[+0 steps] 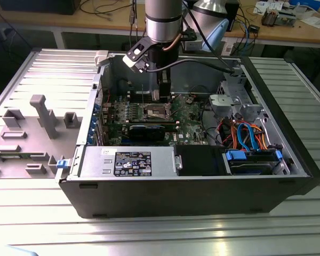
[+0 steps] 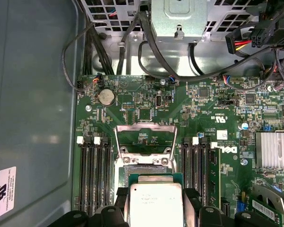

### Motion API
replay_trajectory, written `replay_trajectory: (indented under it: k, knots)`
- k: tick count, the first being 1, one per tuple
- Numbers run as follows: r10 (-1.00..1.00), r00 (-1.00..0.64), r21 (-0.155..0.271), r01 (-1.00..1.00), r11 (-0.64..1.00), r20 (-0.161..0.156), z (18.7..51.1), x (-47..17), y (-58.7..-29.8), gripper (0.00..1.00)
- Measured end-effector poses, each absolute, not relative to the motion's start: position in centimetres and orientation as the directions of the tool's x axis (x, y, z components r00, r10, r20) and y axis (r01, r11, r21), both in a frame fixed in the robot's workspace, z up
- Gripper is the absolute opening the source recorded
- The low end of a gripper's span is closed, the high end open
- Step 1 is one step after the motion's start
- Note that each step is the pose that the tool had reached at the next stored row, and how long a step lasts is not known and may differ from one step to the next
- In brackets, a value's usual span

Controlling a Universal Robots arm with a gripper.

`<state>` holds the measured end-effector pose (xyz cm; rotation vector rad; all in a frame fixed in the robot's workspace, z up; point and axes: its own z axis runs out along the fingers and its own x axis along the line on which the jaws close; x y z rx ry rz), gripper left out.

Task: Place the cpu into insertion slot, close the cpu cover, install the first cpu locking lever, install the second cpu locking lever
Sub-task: 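Place the cpu into insertion slot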

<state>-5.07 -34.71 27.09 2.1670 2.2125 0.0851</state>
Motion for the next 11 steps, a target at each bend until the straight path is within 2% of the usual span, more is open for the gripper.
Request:
replay_trajectory:
  k: [11]
  knots:
    - [1.000,-0.021,0.070,0.997,0.020,0.007,26.35,-5.14,-34.70,0.55]
